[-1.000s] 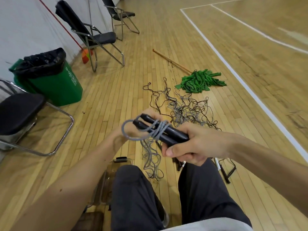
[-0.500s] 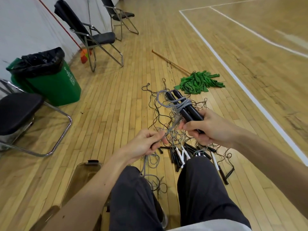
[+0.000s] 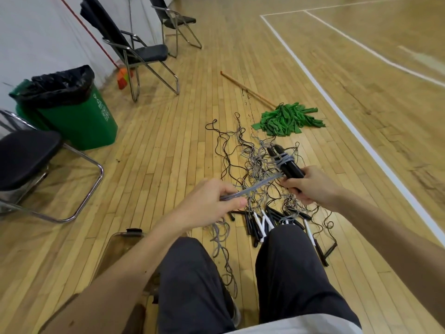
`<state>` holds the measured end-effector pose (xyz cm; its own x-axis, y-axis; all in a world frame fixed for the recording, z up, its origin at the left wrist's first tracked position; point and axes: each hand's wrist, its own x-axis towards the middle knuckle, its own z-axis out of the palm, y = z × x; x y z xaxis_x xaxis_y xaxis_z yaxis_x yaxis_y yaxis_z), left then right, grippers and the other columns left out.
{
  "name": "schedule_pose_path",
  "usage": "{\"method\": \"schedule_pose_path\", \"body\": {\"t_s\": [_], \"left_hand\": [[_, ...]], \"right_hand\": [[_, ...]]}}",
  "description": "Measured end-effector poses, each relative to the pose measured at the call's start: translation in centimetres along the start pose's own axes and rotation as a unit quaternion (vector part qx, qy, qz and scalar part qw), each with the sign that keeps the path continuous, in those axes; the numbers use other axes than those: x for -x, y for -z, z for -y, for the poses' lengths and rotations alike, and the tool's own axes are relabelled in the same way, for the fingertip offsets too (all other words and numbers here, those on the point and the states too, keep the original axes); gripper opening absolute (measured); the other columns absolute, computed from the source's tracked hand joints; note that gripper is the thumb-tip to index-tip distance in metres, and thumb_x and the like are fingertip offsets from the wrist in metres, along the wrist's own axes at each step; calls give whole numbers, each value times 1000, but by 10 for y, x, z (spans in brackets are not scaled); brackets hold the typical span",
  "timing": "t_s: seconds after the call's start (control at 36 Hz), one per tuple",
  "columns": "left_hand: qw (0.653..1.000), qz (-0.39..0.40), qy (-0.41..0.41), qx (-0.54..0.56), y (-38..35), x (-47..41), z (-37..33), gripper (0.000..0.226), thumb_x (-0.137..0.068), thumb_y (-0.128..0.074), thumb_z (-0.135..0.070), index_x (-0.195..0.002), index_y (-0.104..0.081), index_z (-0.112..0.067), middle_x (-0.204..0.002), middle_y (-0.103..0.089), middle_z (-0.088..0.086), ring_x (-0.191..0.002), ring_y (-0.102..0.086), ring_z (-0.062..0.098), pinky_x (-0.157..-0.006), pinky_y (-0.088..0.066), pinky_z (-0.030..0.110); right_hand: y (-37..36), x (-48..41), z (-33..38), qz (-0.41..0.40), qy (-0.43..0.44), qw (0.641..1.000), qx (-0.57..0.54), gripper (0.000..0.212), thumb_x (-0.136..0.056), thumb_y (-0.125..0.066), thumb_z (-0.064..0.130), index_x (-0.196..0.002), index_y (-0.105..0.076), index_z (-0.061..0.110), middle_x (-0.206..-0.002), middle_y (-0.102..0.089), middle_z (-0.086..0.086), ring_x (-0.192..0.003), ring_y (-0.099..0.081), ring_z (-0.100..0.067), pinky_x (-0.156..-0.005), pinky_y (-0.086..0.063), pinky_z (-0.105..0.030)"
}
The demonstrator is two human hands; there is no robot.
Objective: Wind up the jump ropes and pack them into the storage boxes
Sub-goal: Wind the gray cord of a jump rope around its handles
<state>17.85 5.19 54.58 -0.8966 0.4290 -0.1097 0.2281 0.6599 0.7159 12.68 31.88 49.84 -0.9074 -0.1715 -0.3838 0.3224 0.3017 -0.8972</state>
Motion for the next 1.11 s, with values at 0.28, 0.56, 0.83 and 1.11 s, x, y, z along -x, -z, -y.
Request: {"method": "schedule_pose_path", "body": {"t_s": [0.28,0.56,0.83,1.11], "left_hand": [[904,-84,-171,-383,31,2,-29,31,-102,-51,-42,-94,-67,-17,-71,-53,-6,-65,-50,13,-57,-40,26],[845,-103,-310,-424,71,-2,-51,32,-82,-70,-36,-71,-58,-9,-53,-51,-3,-39,-38,12,-38,-23,16],[865,-118,-270,-405,83,-13,-50,47,-79,-61,-61,-74,-61,-14,-59,-50,-10,-55,-40,11,-46,-22,20],[934,-44,-167,-311,86,-22,-37,46,-70,-68,-63,-76,-68,-18,-59,-49,-13,-59,-45,2,-60,-34,18]], "right_hand": [[-25,1,-1,100,-42,994,27,16,-96,-63,3,-93,-47,3,-58,-48,-4,-42,-34,-12,-38,-27,-22],[-58,20,23,273,-129,944,132,17,-94,-66,6,-84,-52,5,-59,-51,-5,-41,-34,-12,-37,-28,-20],[-84,48,47,347,-106,895,258,23,-92,-67,9,-74,-53,8,-52,-46,-1,-39,-32,-12,-37,-25,-21],[-92,79,61,387,-47,879,276,40,-93,-68,12,-56,-53,20,-51,-41,0,-41,-31,-15,-42,-24,-25]]}}
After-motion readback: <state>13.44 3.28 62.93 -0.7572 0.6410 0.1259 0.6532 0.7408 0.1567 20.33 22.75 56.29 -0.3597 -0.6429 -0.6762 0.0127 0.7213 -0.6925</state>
